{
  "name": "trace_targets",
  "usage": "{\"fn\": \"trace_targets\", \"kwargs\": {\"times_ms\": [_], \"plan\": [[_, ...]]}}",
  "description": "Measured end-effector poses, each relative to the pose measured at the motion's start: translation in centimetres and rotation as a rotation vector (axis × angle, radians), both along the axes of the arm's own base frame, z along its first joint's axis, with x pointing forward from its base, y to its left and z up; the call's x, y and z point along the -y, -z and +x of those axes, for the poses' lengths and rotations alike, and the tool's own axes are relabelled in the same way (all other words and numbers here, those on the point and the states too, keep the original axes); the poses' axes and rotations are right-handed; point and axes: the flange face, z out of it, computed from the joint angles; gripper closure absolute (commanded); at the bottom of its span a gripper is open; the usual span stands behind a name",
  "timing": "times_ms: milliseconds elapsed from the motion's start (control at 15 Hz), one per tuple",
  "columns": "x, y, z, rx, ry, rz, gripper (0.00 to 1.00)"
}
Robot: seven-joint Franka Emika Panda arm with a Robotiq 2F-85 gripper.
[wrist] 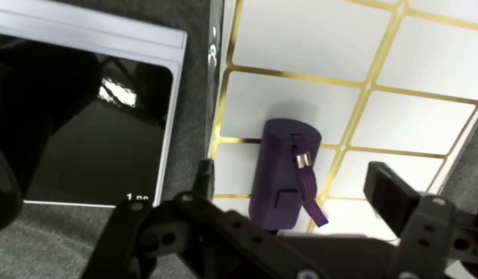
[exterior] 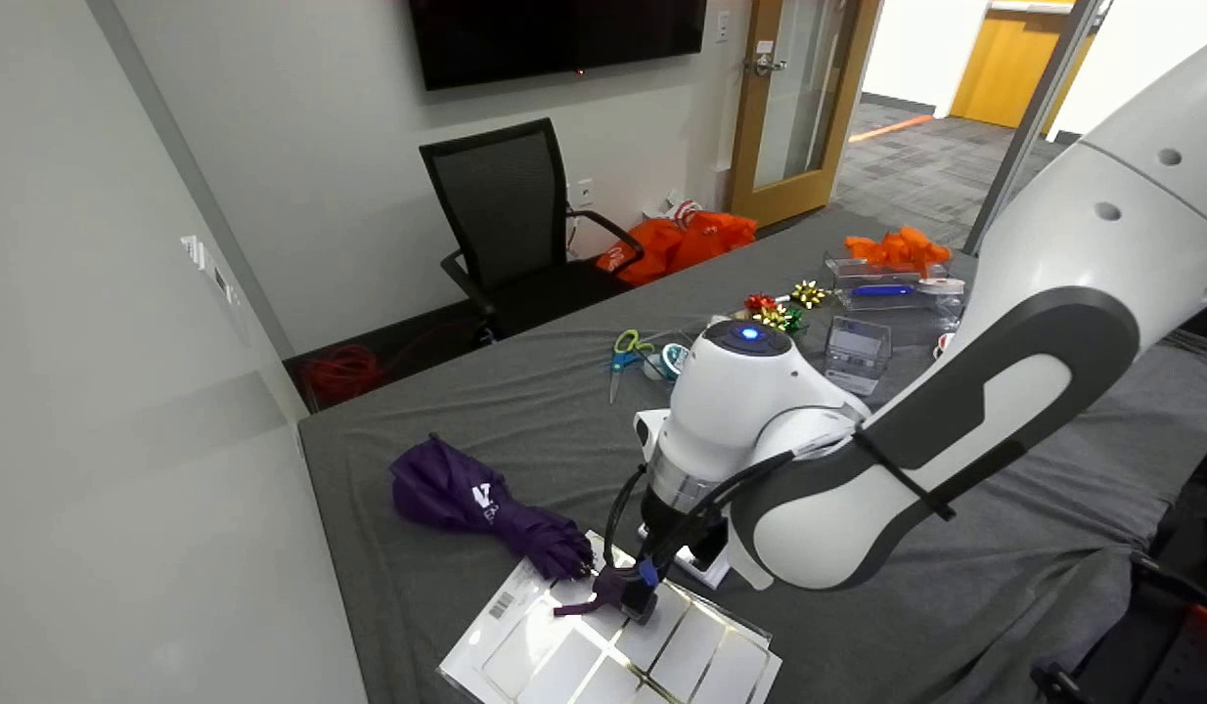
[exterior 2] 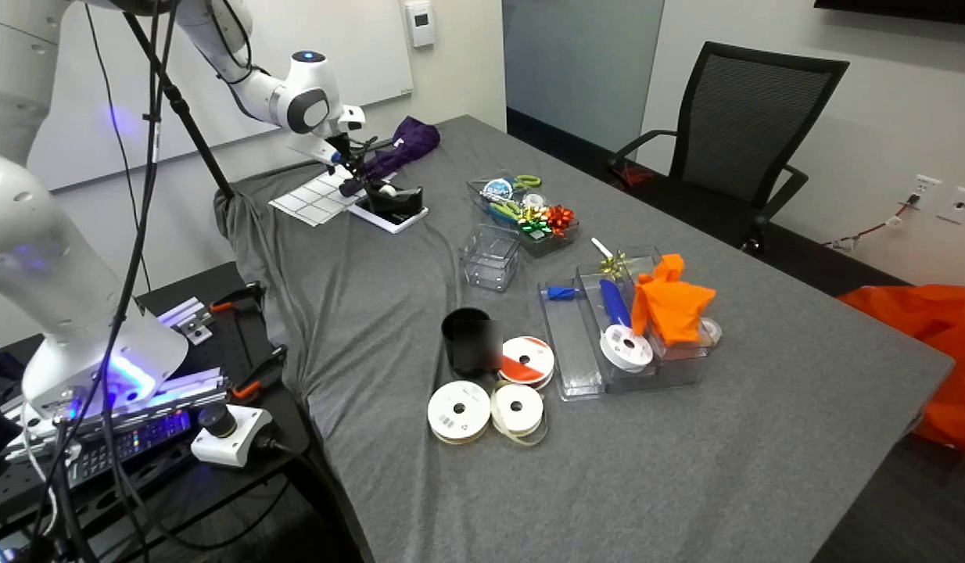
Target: Shift the umbrella to the right
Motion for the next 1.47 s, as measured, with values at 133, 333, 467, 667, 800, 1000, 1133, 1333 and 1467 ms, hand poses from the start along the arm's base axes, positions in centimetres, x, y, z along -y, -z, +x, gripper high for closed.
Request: {"fn": "trace_targets", "kwargs": {"times_ms": [133,333,467,667,800,1000,1133,1333,1467], "plan": [[-0.2,0.6,0.3,0.018,0.022,-0.016,0.19],[-0.2,1.4,1.1,0.033,0.056,-0.040,0.43],[-0.3,1.7,1.5,0.036,0.069,-0.045,0.56],[-0.7,2.2,1.4,0.033,0.068,-0.045,0.24],[-0.7,3.0,1.3,0.025,0.067,-0.050,0.30],[-0.5,3.9,1.2,0.015,0.067,-0.058,0.57],[-0.5,3.9,1.3,0.017,0.067,-0.057,0.70],[-0.5,3.6,1.6,0.024,0.068,-0.054,0.84],[-0.5,3.6,1.6,0.024,0.067,-0.054,0.84]]}}
